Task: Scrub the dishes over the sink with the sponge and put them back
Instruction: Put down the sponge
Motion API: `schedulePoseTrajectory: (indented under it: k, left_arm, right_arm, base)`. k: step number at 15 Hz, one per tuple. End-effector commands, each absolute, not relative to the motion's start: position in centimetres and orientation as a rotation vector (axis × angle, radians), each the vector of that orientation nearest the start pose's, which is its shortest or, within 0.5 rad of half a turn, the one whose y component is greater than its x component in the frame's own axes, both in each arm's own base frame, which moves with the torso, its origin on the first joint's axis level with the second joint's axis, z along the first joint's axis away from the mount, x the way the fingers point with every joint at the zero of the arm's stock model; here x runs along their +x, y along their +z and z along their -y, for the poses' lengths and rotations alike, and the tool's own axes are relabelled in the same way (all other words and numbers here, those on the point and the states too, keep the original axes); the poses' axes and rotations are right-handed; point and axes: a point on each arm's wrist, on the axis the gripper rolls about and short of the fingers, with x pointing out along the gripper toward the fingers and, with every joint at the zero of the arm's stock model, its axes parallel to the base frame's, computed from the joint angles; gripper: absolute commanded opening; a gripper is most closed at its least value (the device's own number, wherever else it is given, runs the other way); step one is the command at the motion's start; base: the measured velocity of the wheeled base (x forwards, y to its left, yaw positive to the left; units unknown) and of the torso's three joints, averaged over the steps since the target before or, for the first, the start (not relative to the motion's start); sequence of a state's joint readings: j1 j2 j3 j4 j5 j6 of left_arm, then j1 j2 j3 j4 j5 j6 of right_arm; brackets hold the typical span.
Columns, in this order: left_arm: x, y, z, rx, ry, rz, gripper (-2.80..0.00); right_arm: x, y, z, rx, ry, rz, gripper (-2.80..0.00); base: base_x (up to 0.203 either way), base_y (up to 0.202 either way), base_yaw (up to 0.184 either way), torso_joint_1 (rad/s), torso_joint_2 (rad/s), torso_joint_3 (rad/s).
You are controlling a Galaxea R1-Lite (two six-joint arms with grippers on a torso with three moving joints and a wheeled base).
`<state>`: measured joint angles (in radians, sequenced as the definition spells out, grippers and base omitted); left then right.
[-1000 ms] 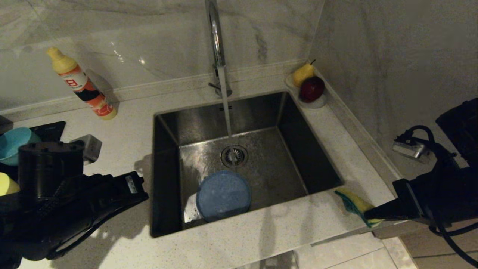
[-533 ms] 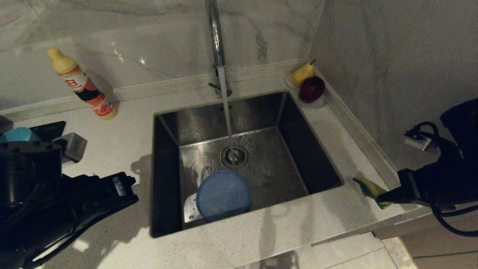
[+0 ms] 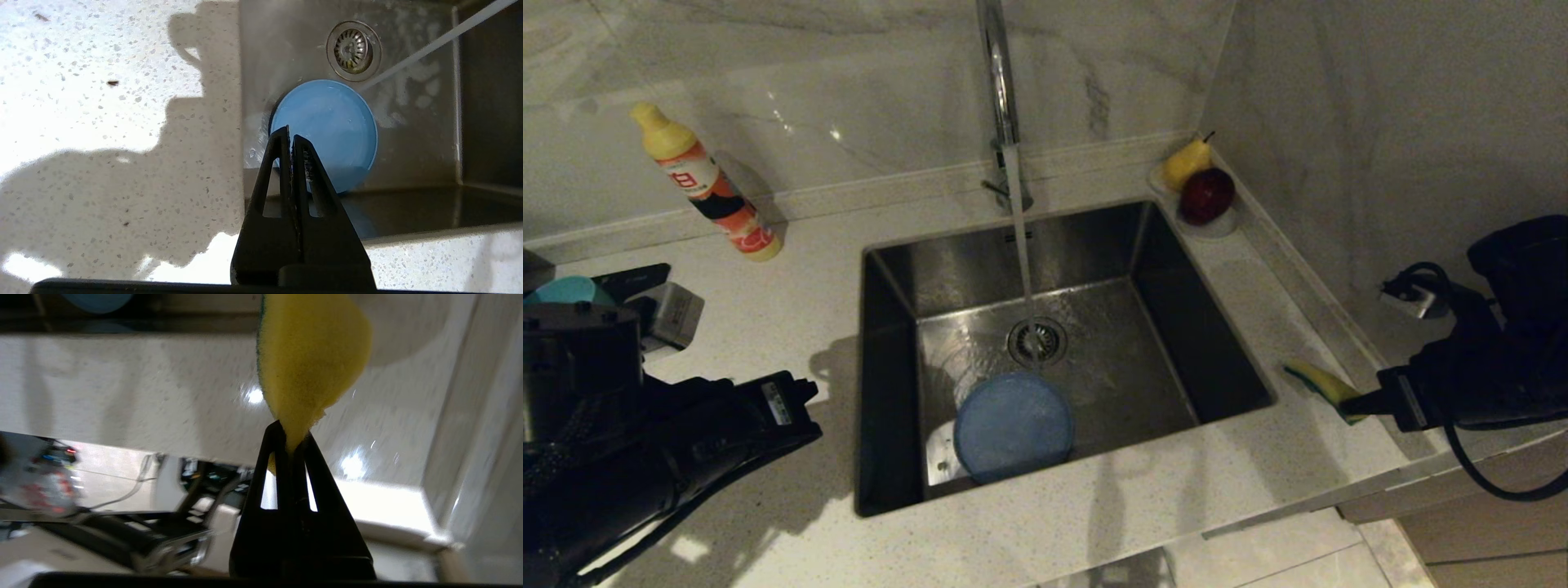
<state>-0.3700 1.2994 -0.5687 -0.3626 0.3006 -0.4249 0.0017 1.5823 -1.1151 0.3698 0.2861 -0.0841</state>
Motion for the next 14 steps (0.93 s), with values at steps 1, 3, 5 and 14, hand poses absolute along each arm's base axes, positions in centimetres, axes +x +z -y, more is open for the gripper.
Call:
schedulePoseTrajectory:
  k: [1,3,5,14]
  left_arm:
    - [18.3,19.1,6.4,-0.301,0.006,-0.356,-2.80]
    - [18.3,19.2,6.4,-0.300,0.007,-0.354,-2.80]
    - [18.3,19.3,6.5,-0.302,0.004,-0.349,-2.80]
    - [18.0,19.0,6.4,-0.304,-0.002,-0.357,-2.80]
  right_arm:
    - [27.4,20.6,-0.6,0.011,0.315,-0.805,-2.80]
    - [27.7,20.4,-0.5,-0.017,0.324,-0.790,-2.80]
    - [27.4,20.7,-0.6,-0.030,0.333,-0.779,-2.80]
    - [25.1,20.0,-5.8,-0.203,0.343,-0.767,-2.80]
  base:
    - [0.000,0.000,0.000,0.000,0.00,0.000]
    - [0.000,0.000,0.000,0.000,0.00,0.000]
    - [0.000,0.000,0.000,0.000,0.00,0.000]
    - [0.000,0.000,0.000,0.000,0.00,0.000]
